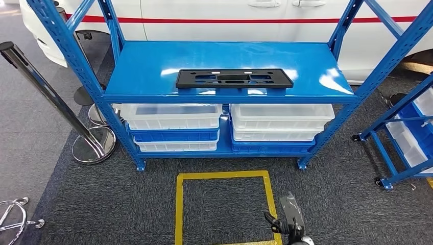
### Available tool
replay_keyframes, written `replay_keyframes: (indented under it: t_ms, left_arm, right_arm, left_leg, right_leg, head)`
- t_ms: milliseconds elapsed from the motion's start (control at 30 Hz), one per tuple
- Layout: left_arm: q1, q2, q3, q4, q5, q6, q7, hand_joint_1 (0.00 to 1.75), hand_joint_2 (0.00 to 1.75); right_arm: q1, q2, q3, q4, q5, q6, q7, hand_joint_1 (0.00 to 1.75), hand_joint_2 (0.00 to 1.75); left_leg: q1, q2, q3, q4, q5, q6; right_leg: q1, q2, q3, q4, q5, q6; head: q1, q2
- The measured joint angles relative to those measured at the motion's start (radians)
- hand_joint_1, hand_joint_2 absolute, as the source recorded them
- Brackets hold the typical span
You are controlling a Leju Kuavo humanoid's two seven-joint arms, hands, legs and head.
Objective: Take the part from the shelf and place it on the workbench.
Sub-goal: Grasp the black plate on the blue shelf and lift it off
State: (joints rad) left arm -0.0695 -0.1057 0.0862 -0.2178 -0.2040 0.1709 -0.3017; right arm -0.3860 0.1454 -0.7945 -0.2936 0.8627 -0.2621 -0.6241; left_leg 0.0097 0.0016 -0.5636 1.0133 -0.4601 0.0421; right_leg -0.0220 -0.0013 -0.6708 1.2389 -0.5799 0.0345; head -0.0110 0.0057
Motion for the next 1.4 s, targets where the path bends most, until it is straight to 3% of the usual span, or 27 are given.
replay_keyframes:
  t_ms: [33, 67, 100, 200, 267, 333, 400, 500, 533, 567, 600, 633, 700, 733, 800, 867, 933, 1033, 1067, 1100, 1133, 1200, 1233, 1300, 1400]
  left_arm:
    - [-0.008, 0.0, 0.0, 0.0, -0.003, -0.01, -0.002, 0.0, 0.0]
    - [-0.015, -0.001, 0.0, 0.0, -0.008, -0.019, -0.006, 0.0, 0.0]
    - [-0.023, -0.001, 0.0, 0.0, -0.013, -0.024, -0.009, 0.0, 0.0]
    - [-0.044, -0.007, 0.0, 0.0, -0.032, -0.021, -0.009, 0.0, 0.0]
    - [-0.054, -0.012, 0.0, 0.0, -0.047, -0.004, 0.0, 0.0, 0.0]
    - [-0.06, -0.017, 0.0, 0.0, -0.066, 0.014, 0.014, 0.0, 0.0]
    - [-0.065, -0.02, 0.0, 0.0, -0.085, 0.025, 0.026, 0.0, 0.0]
    - [-0.078, -0.024, -0.002, 0.0, -0.108, 0.001, 0.036, 0.0, 0.0]
    - [-0.08, -0.025, -0.003, 0.0, -0.114, -0.017, 0.036, 0.0, 0.0]
    - [-0.081, -0.026, -0.005, 0.0, -0.121, -0.034, 0.034, 0.0, 0.0]
    - [-0.082, -0.026, -0.007, 0.0, -0.126, -0.048, 0.03, 0.0, 0.0]
    - [-0.084, -0.026, -0.009, 0.0, -0.13, -0.056, 0.026, 0.0, 0.0]
    - [-0.091, -0.028, -0.011, 0.0, -0.137, -0.067, 0.021, 0.0, 0.0]
    - [-0.096, -0.029, -0.011, 0.0, -0.138, -0.07, 0.02, 0.0, 0.0]
    - [-0.101, -0.032, -0.011, 0.0, -0.14, -0.074, 0.021, 0.0, 0.0]
    - [-0.099, -0.033, -0.011, 0.0, -0.143, -0.076, 0.021, 0.0, 0.0]
    - [-0.101, -0.035, -0.012, 0.0, -0.149, -0.08, 0.019, 0.0, 0.0]
    - [-0.108, -0.035, -0.015, 0.0, -0.161, -0.084, 0.012, 0.0, 0.0]
    - [-0.108, -0.035, -0.016, 0.0, -0.164, -0.085, 0.01, 0.0, 0.0]
    - [-0.107, -0.035, -0.017, 0.0, -0.165, -0.085, 0.009, 0.0, 0.0]
    - [-0.106, -0.035, -0.018, 0.0, -0.165, -0.085, 0.008, 0.0, 0.0]
    - [-0.106, -0.036, -0.019, 0.0, -0.168, -0.085, 0.008, 0.0, 0.0]
    - [-0.107, -0.036, -0.019, 0.0, -0.17, -0.085, 0.008, 0.0, 0.0]
    - [-0.109, -0.036, -0.02, 0.0, -0.173, -0.086, 0.006, 0.0, 0.0]
    - [-0.11, -0.036, -0.02, 0.0, -0.176, -0.086, 0.005, 0.0, 0.0]
  right_arm:
    - [-0.026, 0.014, 0.023, -0.01, 0.0, -0.005, -0.002, 0.0, 1.75]
    - [-0.049, 0.029, 0.053, -0.024, 0.006, -0.012, 0.001, 0.0, 1.75]
    - [-0.069, 0.045, 0.093, -0.041, 0.02, -0.031, 0.009, 0.0, 1.75]
    - [-0.114, 0.085, 0.27, -0.108, 0.068, -0.148, 0.053, 0.0, 1.75]
    - [-0.124, 0.101, 0.416, -0.16, 0.145, -0.274, 0.109, 0.0, 1.75]
    - [-0.11, 0.106, 0.586, -0.246, 0.34, -0.383, 0.236, 0.0, 1.75]
    - [-0.091, 0.099, 0.758, -0.349, 0.566, -0.425, 0.4, 0.0, 1.75]
    - [-0.096, 0.063, 1.014, -0.457, 0.672, -0.435, 0.651, 0.0, 1.75]
    - [-0.108, 0.04, 1.111, -0.481, 0.672, -0.436, 0.737, 0.0, 1.75]
    - [-0.123, 0.014, 1.21, -0.501, 0.673, -0.436, 0.811, 0.0, 1.75]
    - [-0.139, -0.012, 1.305, -0.519, 0.673, -0.436, 0.876, 0.0, 1.75]
    - [-0.156, -0.035, 1.387, -0.536, 0.673, -0.436, 0.932, 0.0, 1.75]
    - [-0.192, -0.078, 1.535, -0.569, 0.673, -0.436, 1.044, 0.0, 1.75]
    - [-0.212, -0.099, 1.602, -0.584, 0.673, -0.436, 1.092, 0.0, 1.75]
    - [-0.241, -0.136, 1.706, -0.607, 0.673, -0.437, 1.159, 0.0, 1.75]
    - [-0.254, -0.163, 1.768, -0.625, 0.673, -0.437, 1.207, 0.0, 1.75]
    - [-0.279, -0.191, 1.818, -0.642, 0.673, -0.437, 1.257, 0.0, 1.75]
    - [-0.324, -0.234, 1.88, -0.658, 0.673, -0.437, 1.311, 0.0, 1.75]
    - [-0.329, -0.245, 1.888, -0.66, 0.673, -0.437, 1.316, 0.0, 1.75]
    - [-0.332, -0.255, 1.891, -0.663, 0.673, -0.437, 1.318, 0.0, 1.75]
    - [-0.335, -0.264, 1.893, -0.665, 0.673, -0.437, 1.318, 0.0, 1.75]
    - [-0.346, -0.276, 1.895, -0.672, 0.673, -0.437, 1.319, 0.0, 1.75]
    - [-0.352, -0.28, 1.895, -0.675, 0.673, -0.437, 1.32, 0.0, 1.75]
    - [-0.356, -0.282, 1.896, -0.68, 0.673, -0.437, 1.32, 0.0, 1.75]
    - [-0.355, -0.283, 1.897, -0.686, 0.673, -0.437, 1.32, 0.0, 1.75]
  left_leg:
    - [-0.002, 0.0, -0.001, 0.001, 0.0, 0.001]
    - [-0.004, -0.001, -0.001, 0.002, 0.001, 0.001]
    - [-0.005, -0.002, 0.0, 0.003, 0.0, 0.001]
    - [-0.01, -0.004, 0.002, 0.006, -0.002, -0.003]
    - [-0.011, -0.005, -0.003, 0.008, -0.002, -0.011]
    - [-0.01, -0.004, -0.007, 0.007, -0.001, -0.023]
    - [-0.009, -0.003, -0.017, 0.03, -0.021, -0.034]
    - [-0.004, -0.004, -0.098, 0.196, -0.103, -0.047]
    - [-0.002, -0.004, -0.128, 0.255, -0.12, -0.051]
    - [0.001, -0.003, -0.146, 0.285, -0.12, -0.054]
    - [0.005, -0.003, -0.146, 0.277, -0.099, -0.057]
    - [0.008, -0.003, -0.128, 0.231, -0.063, -0.059]
    - [0.012, -0.002, -0.073, 0.101, 0.001, -0.059]
    - [0.011, -0.002, -0.055, 0.056, 0.016, -0.056]
    - [0.007, -0.005, -0.047, 0.03, 0.015, -0.046]
    - [0.007, -0.008, -0.048, 0.025, 0.018, -0.033]
    - [0.008, -0.008, -0.046, 0.02, 0.022, -0.02]
    - [0.006, -0.006, -0.046, 0.019, 0.022, -0.008]
    - [0.006, -0.007, -0.046, 0.019, 0.021, -0.006]
    - [0.005, -0.008, -0.045, 0.019, 0.021, -0.005]
    - [0.004, -0.01, -0.044, 0.019, 0.02, -0.004]
    - [0.001, -0.011, -0.041, 0.019, 0.018, -0.007]
    - [-0.002, -0.01, -0.041, 0.02, 0.016, -0.01]
    - [-0.005, -0.009, -0.041, 0.019, 0.014, -0.018]
    - [-0.005, -0.008, -0.042, 0.024, 0.006, -0.033]
  right_leg:
    - [0.0, 0.0, -0.026, 0.051, -0.013, 0.0]
    - [0.0, 0.0, -0.037, 0.071, -0.007, -0.002]
    - [0.001, 0.0, -0.028, 0.049, 0.02, -0.006]
    - [0.008, 0.001, 0.054, -0.134, 0.118, -0.027]
    - [0.016, 0.002, 0.076, -0.194, 0.127, -0.035]
    - [0.016, 0.003, 0.076, -0.205, 0.126, -0.039]
    - [0.01, 0.005, 0.08, -0.216, 0.131, -0.048]
    - [0.007, 0.003, 0.081, -0.221, 0.135, -0.057]
    - [0.007, 0.002, 0.08, -0.219, 0.134, -0.057]
    - [0.007, 0.003, 0.08, -0.218, 0.133, -0.057]
    - [0.007, 0.003, 0.08, -0.216, 0.132, -0.057]
    - [0.006, 0.004, 0.081, -0.213, 0.129, -0.055]
    - [0.006, 0.005, 0.079, -0.205, 0.123, -0.046]
    - [0.007, 0.005, 0.075, -0.201, 0.121, -0.041]
    - [0.011, 0.004, 0.069, -0.198, 0.122, -0.029]
    - [0.009, 0.002, 0.068, -0.197, 0.12, -0.018]
    - [0.005, 0.002, 0.049, -0.155, 0.092, -0.008]
    - [0.006, 0.002, -0.039, 0.022, 0.014, -0.003]
    - [0.006, 0.002, -0.062, 0.065, 0.005, -0.003]
    - [0.006, 0.002, -0.07, 0.075, 0.015, -0.004]
    - [0.007, 0.002, -0.06, 0.046, 0.043, -0.008]
    - [0.011, 0.002, -0.001, -0.084, 0.112, -0.02]
    - [0.015, 0.002, 0.025, -0.142, 0.132, -0.025]
    - [0.021, 0.002, 0.048, -0.195, 0.137, -0.032]
    - [0.016, 0.002, 0.056, -0.207, 0.139, -0.043]
  head:
    - [0.0, 0.0]
    - [0.0, 0.0]
    - [0.0, 0.0]
    - [0.0, 0.0]
    - [0.0, 0.0]
    - [0.0, 0.0]
    - [0.0, 0.0]
    - [0.0, 0.0]
    - [0.0, 0.0]
    - [0.0, 0.0]
    - [0.0, 0.0]
    - [0.0, 0.0]
    - [0.0, 0.0]
    - [0.0, 0.0]
    - [0.0, 0.0]
    - [0.0, 0.0]
    - [0.0, 0.0]
    - [0.0, 0.0]
    - [0.0, 0.0]
    - [0.0, 0.0]
    - [0.0, 0.0]
    - [0.0, 0.0]
    - [0.0, 0.0]
    - [0.0, 0.0]
    - [0.0, 0.0]
